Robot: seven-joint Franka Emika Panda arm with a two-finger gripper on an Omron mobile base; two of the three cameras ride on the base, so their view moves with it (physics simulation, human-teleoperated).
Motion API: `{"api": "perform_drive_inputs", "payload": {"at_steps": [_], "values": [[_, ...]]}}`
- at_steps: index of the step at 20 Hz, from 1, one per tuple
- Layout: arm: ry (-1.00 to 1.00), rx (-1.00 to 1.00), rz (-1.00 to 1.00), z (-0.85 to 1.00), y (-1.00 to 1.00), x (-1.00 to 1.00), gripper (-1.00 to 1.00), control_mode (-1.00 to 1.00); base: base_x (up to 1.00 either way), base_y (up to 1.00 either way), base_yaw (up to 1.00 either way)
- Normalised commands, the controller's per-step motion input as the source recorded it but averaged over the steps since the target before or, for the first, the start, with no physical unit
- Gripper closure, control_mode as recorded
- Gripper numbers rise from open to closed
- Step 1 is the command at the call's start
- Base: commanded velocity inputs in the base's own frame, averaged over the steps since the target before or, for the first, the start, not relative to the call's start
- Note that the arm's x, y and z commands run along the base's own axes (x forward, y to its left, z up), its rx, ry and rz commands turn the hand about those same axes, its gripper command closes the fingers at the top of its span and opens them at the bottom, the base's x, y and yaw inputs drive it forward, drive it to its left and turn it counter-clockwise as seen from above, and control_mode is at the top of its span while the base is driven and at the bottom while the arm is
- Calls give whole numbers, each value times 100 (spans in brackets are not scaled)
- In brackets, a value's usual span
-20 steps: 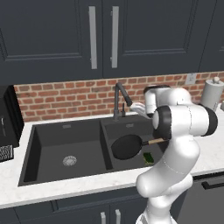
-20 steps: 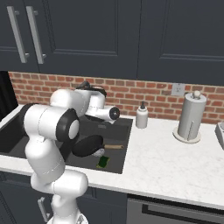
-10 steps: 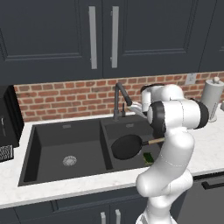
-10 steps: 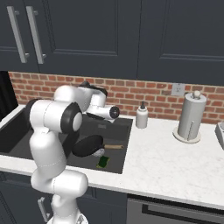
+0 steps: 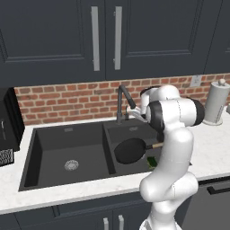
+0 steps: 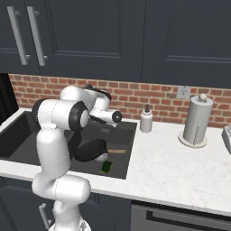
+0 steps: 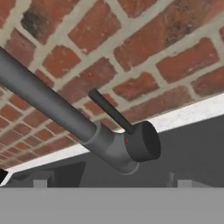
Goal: Pick the pan and sponge and place them into the sink. Then turn on the water.
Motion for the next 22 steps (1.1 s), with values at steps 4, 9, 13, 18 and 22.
{"api": "perform_drive_inputs", "payload": {"at_steps": [4, 9, 13, 18, 22], "values": [[0, 4, 0, -4, 0, 33, -100, -100, 0, 0, 0], [0, 3, 0, -5, 0, 33, -100, -100, 0, 0, 0], [1, 1, 0, -14, 0, 33, -100, -100, 0, 0, 0], [2, 0, 0, -18, 5, 30, -100, -100, 0, 0, 0], [1, 0, 0, -18, 3, 26, -100, -100, 0, 0, 0]]}}
